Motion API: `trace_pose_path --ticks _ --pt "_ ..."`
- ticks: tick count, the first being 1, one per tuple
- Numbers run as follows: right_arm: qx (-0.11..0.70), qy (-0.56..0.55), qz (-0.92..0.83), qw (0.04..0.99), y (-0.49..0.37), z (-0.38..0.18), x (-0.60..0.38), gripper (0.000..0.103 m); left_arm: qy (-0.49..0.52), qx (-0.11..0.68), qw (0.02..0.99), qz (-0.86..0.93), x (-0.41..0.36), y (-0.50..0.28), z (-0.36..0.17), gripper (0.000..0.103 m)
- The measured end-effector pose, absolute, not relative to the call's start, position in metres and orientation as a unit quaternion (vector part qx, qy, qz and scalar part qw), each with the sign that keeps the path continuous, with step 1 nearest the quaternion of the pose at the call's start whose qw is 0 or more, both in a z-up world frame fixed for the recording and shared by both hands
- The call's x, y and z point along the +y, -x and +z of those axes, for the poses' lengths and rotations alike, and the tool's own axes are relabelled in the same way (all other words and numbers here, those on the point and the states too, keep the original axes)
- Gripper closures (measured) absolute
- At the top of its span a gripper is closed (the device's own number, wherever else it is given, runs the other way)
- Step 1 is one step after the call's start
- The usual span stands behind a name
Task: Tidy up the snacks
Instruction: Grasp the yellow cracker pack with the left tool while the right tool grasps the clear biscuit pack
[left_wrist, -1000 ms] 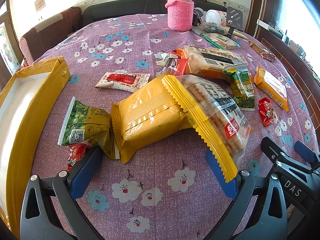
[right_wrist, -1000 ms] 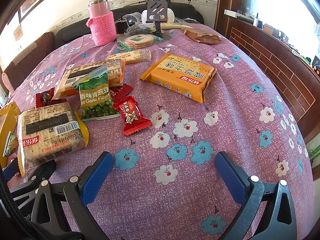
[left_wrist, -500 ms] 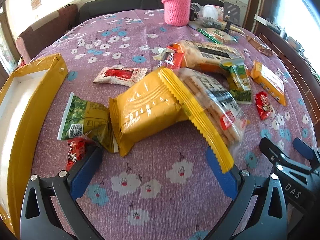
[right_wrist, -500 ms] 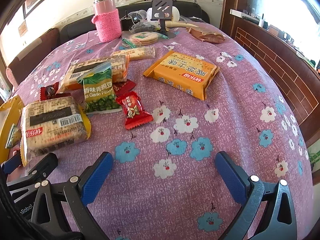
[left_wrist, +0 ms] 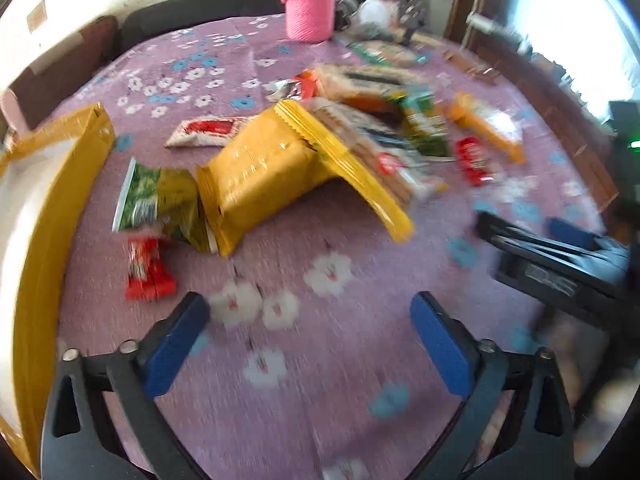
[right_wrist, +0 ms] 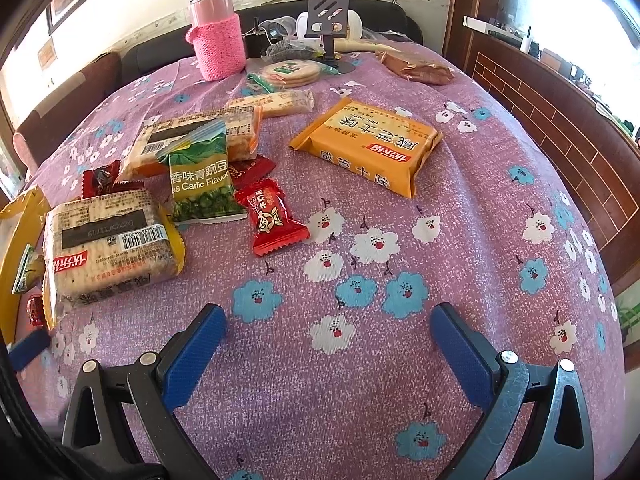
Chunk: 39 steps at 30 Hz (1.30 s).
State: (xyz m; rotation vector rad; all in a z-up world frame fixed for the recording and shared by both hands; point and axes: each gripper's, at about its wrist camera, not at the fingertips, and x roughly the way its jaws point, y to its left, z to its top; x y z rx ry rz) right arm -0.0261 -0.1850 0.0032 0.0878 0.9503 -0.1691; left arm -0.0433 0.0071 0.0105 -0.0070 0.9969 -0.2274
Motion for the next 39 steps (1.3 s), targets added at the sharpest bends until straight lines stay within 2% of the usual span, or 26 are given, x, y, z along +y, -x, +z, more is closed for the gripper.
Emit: trace_pose_path --ticks 1,2,5,10,11,13,16,21,23,25,27,29,31,35,39 --pt "0.457 -0.042 -0.081 0.885 0.026 0.003 -0.185 0.0 0.031 0.477 0.869 -0.127 0.015 0.049 0.014 0.015" --pt "0.457 -0.042 -0.081 0.885 0.026 0.003 -0.185 0.0 0.06 0.477 0.865 -0.145 0.024 0.056 0.018 0.016" --pt "0.461 -0.04 -0.079 0.883 0.027 0.004 -0.185 0.0 0.113 0.452 0.868 -0.17 0.055 0.078 0.033 0.016" --pt "0.474 -0.026 -0.059 0.878 0.035 0.005 -0.185 0.003 0.14 0.437 0.875 -0.157 0.103 0.099 0.044 0.016" --pt "0.473 -0.027 -0.06 0.879 0.039 0.007 -0.185 0.01 0.145 0.432 0.876 -0.156 0.11 0.1 0.046 0.016" --pt "0.455 -0.05 -0.043 0.888 0.05 0.018 -0.188 0.016 0.153 0.423 0.88 -0.152 0.124 0.101 0.048 0.016" --pt "0.427 -0.091 0.014 0.9 0.057 0.039 -0.184 0.016 0.154 0.421 0.881 -0.148 0.133 0.097 0.047 0.016" --pt "0.45 -0.201 0.129 0.86 0.037 0.046 -0.174 0.016 0.142 0.418 0.882 -0.161 0.13 0.099 0.045 0.016" --pt "0.438 -0.19 0.131 0.869 0.021 0.061 -0.16 0.016 0.139 0.419 0.882 -0.168 0.128 0.1 0.044 0.016" --pt "0.425 -0.132 0.128 0.886 0.0 0.082 -0.13 0.017 0.141 0.416 0.882 -0.172 0.127 0.102 0.044 0.016" --pt "0.438 -0.099 0.139 0.883 -0.026 0.088 -0.1 0.021 0.141 0.412 0.883 -0.173 0.127 0.103 0.044 0.016" --pt "0.463 -0.077 0.149 0.87 -0.054 0.085 -0.077 0.04 0.142 0.411 0.883 -0.174 0.13 0.104 0.045 0.016" --pt "0.496 -0.063 0.149 0.853 -0.078 0.072 -0.058 0.048 0.14 0.407 0.886 -0.171 0.137 0.105 0.048 0.016" --pt "0.555 -0.09 0.182 0.807 -0.074 0.044 -0.062 0.046 0.134 0.396 0.892 -0.171 0.154 0.103 0.056 0.016" --pt "0.595 -0.129 0.215 0.763 -0.027 0.033 -0.096 0.047 0.115 0.395 0.892 -0.187 0.151 0.091 0.061 0.016"
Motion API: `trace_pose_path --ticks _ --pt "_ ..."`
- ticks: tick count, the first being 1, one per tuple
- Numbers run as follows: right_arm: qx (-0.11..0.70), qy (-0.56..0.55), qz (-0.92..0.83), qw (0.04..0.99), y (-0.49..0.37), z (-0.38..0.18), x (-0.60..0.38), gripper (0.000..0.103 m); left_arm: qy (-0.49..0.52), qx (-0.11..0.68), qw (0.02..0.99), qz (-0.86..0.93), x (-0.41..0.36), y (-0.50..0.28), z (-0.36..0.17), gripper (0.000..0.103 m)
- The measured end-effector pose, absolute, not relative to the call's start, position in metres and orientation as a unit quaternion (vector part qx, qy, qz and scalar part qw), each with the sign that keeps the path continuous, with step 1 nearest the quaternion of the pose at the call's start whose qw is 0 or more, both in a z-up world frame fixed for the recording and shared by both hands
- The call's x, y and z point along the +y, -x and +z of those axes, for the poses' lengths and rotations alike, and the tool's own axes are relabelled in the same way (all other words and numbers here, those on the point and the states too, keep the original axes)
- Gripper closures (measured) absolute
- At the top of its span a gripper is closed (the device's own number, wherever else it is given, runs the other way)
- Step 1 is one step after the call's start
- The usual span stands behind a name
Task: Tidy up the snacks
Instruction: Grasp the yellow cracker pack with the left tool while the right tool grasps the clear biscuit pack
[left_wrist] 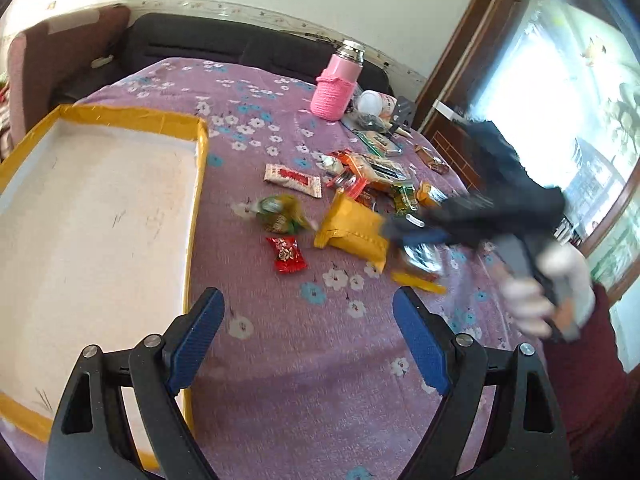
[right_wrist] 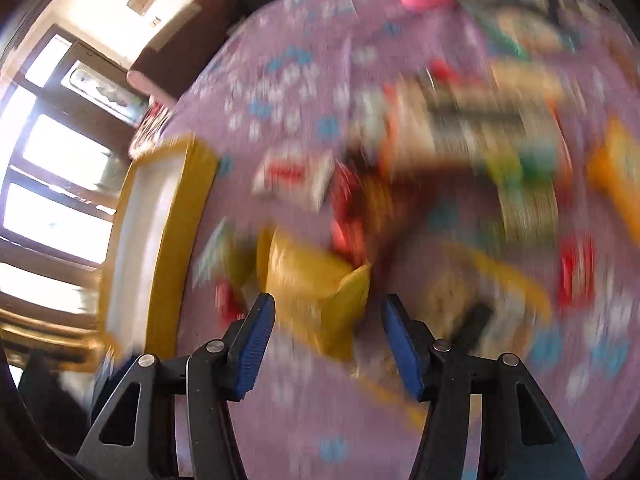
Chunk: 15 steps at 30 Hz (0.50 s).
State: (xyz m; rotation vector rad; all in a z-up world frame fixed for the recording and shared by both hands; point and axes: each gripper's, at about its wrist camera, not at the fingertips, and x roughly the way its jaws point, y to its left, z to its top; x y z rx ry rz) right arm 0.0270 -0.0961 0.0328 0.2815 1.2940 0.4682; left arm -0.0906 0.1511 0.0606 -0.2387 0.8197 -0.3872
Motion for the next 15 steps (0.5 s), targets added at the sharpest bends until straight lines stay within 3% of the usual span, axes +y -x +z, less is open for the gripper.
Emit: trace_pose_path --ticks 3,5,6,12,15 --pt "0.561 -0.144 0.21 0.788 0.006 0.043 -0.129 0.044 0.084 0.395 0.891 -0.205 0.135 0.078 0.062 0.016" --pt "0.528 -0.153 0.18 0.816 0.03 0.048 -0.154 0.03 0.063 0.406 0.887 -0.211 0.118 0.065 0.061 0.016" --pt "0.518 -0.148 0.163 0.826 0.037 0.048 -0.16 0.028 0.059 0.412 0.884 -0.213 0.112 0.059 0.059 0.016" --pt "0.501 -0.142 0.098 0.848 0.035 0.038 -0.171 0.028 0.077 0.441 0.867 -0.218 0.084 0.046 0.051 0.016" --pt "0.491 -0.085 0.064 0.865 0.011 0.031 -0.144 0.026 0.087 0.455 0.862 -0.208 0.082 0.048 0.047 0.016"
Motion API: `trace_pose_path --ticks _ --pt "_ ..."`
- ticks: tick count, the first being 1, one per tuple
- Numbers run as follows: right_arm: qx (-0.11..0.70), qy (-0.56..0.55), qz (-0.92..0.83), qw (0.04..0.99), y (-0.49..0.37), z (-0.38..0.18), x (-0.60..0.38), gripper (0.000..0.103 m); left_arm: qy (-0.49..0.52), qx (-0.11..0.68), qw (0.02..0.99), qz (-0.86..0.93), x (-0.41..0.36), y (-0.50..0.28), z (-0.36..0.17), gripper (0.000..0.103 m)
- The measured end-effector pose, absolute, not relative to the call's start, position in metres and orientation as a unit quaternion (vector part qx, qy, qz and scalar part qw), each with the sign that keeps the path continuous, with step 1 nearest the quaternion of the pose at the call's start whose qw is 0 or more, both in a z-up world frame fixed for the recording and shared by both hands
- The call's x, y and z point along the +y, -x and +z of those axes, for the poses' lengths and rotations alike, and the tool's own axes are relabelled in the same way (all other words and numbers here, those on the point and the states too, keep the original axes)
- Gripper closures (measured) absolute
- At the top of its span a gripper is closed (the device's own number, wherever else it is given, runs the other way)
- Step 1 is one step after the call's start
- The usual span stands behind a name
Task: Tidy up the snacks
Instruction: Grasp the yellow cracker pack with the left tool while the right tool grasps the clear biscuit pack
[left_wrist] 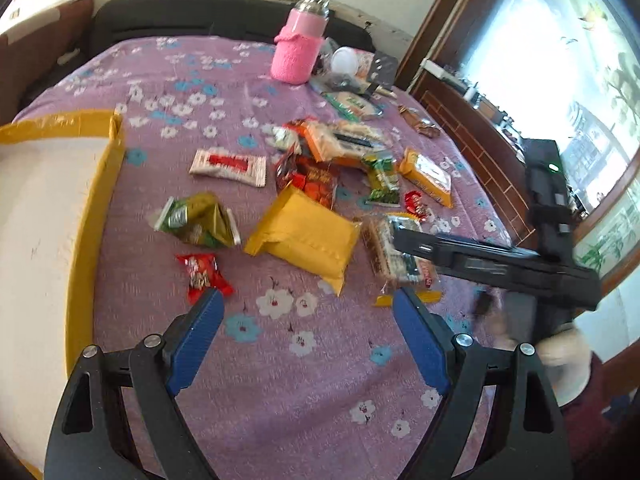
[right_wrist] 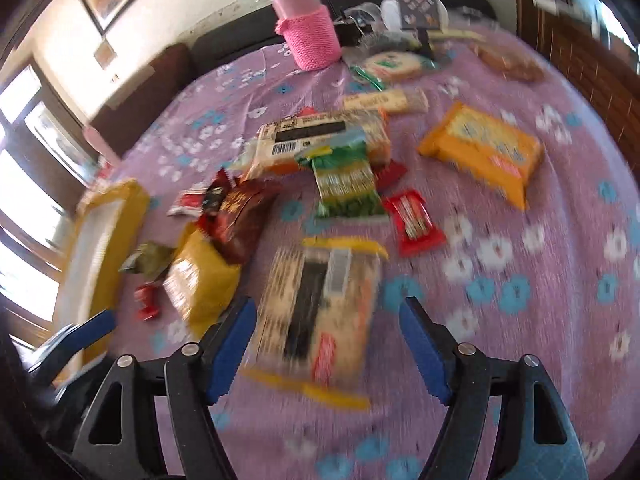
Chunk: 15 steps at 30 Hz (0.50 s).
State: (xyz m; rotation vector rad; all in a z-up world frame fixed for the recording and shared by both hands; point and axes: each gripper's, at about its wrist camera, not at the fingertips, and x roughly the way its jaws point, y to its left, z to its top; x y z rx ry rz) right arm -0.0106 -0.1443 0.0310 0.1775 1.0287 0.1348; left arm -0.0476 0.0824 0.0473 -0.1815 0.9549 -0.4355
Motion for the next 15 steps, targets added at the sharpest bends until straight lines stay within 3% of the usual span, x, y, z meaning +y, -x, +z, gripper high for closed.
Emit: trace_pose_path --ticks 4,6,15 --pt "0.505 -0.044 0.045 0.861 -0.002 0.016 -0.119 0.023 0.12 0.479 0.847 -0.196 0.089 0.04 0.045 0.016" --pt "0.494 -0.026 0.039 0.868 -0.003 0.013 -0.113 0.029 0.137 0.49 0.838 -0.195 0.088 0.035 0.043 0.016" --pt "0.455 -0.074 0.052 0.886 0.019 0.012 -0.145 0.031 0.171 0.516 0.823 -0.164 0.056 -0.011 0.027 0.016"
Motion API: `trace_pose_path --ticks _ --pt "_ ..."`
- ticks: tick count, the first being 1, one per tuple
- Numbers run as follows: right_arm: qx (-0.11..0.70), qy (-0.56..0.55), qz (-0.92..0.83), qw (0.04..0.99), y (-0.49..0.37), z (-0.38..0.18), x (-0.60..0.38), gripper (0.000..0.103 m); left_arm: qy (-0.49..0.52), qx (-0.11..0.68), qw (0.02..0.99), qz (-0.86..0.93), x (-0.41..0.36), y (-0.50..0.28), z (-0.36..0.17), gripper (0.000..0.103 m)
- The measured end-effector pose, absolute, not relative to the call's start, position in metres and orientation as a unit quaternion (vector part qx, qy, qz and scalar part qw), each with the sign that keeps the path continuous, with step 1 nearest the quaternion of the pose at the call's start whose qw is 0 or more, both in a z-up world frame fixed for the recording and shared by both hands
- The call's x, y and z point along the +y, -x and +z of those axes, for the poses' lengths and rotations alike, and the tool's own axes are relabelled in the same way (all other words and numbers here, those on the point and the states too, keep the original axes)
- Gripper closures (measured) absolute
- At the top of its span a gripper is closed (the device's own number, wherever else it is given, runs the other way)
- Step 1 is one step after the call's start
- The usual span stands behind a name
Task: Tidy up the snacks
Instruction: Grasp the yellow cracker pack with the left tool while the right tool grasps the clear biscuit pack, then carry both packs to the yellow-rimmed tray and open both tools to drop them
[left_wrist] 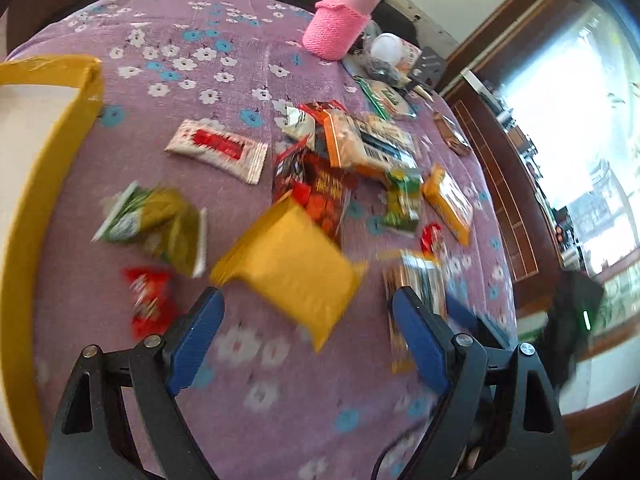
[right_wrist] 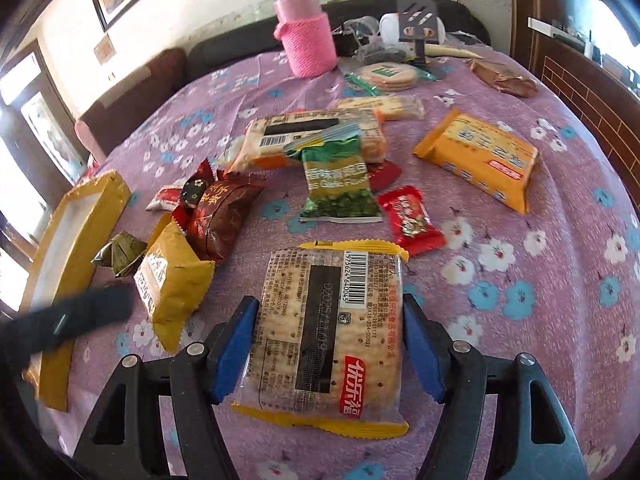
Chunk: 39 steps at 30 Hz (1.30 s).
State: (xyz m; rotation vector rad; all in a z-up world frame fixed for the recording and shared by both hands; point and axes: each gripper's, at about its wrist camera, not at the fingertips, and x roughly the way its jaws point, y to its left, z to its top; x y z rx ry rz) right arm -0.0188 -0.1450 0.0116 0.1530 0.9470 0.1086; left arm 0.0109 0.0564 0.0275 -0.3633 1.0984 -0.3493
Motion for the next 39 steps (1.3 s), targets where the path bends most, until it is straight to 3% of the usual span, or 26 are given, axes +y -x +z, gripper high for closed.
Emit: trace_pose_path --ticks 10,12,13,28,39 --pt "0.448 -0.091 0.062 0.887 0.023 0.012 -0.15 0.031 0.052 0.513 0.851 -0.097 0.014 -0.021 0.014 0.015" --pt "0.449 -0.091 0.062 0.887 0.023 0.011 -0.15 0.031 0.023 0.503 0.859 -0.094 0.013 -0.016 0.016 0.037" --pt "0.45 -0.086 0.061 0.887 0.024 0.011 -0.149 0.032 0.019 0.499 0.861 -0.098 0.015 -0.015 0.017 0.059" --pt "0.422 -0.112 0.082 0.896 0.029 0.016 -0.149 0.034 0.158 0.451 0.871 -0.116 0.114 0.048 0.05 0.06" --pt "0.387 -0.148 0.141 0.899 0.058 0.062 -0.117 0.034 0.178 0.397 0.9 -0.025 0.257 0.094 0.076 0.06"
